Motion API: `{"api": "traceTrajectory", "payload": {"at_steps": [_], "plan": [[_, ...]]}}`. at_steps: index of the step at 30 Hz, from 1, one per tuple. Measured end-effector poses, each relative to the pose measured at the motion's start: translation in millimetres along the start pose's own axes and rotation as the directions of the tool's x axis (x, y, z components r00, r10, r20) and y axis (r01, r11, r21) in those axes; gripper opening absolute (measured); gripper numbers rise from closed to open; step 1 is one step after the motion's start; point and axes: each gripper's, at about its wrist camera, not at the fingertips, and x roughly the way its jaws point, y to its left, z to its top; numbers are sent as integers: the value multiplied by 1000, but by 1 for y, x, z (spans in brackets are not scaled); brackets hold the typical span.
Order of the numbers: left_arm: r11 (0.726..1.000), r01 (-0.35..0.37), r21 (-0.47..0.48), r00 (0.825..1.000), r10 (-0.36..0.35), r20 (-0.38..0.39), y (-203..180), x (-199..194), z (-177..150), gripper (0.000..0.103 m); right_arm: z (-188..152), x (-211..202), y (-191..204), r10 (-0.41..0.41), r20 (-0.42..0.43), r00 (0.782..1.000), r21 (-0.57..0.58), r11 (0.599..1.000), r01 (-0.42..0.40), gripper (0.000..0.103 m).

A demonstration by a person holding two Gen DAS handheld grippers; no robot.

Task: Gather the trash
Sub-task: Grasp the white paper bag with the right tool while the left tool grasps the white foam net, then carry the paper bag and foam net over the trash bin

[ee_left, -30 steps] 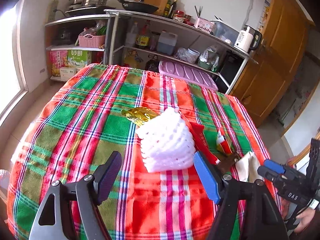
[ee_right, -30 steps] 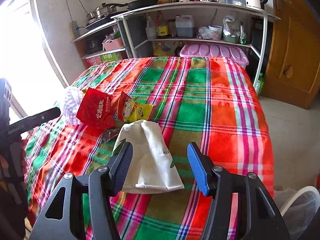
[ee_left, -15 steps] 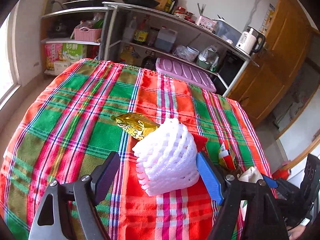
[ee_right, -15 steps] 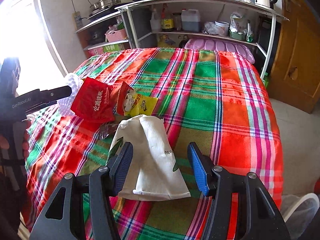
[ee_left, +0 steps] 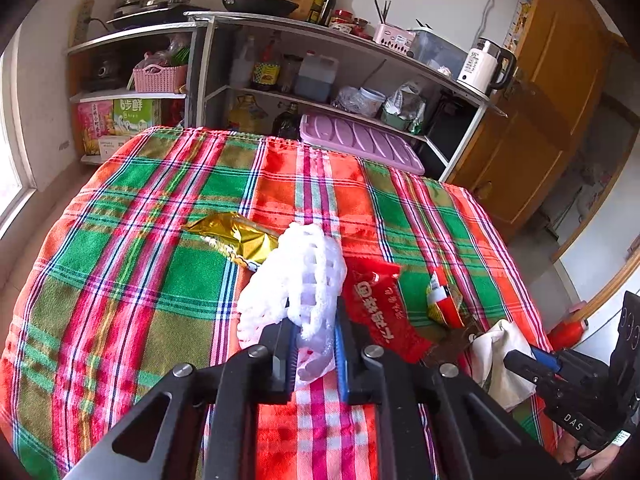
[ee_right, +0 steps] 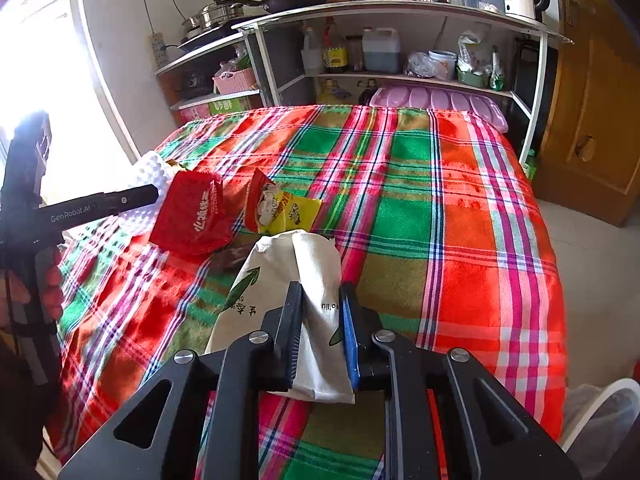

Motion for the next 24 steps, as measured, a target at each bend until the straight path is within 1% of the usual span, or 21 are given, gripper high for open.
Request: {"api": "traceTrajectory", "payload": {"at_steps": [3, 7, 12, 16, 19, 24], "plan": [[1000, 8, 2, 1000, -8, 9, -3, -10, -5, 14, -3, -11, 1, 10, 22, 1000, 14, 1000, -10, 19], [1000, 19, 1, 999, -19, 48, -8, -36, -13, 14, -9, -31, 0, 13, 64, 998, 49, 999, -16, 19], [999, 43, 14, 996, -44, 80, -20, -67, -24, 14, -23, -63, -1, -20, 113, 993, 91, 996, 10, 19], [994, 94, 61, 989, -100, 105, -42, -87, -29, 14, -32, -86, -5, -55, 143, 988, 132, 991, 36, 19], [984, 146, 102, 981, -157, 112, -60, -94, -31, 14, -38, -101, -10, -80, 162, 983, 167, 985, 53, 19], [957, 216, 191, 967, -237, 94, -87, -86, -29, 14, -42, -110, -19, -134, 175, 975, 214, 972, 96, 19]]}}
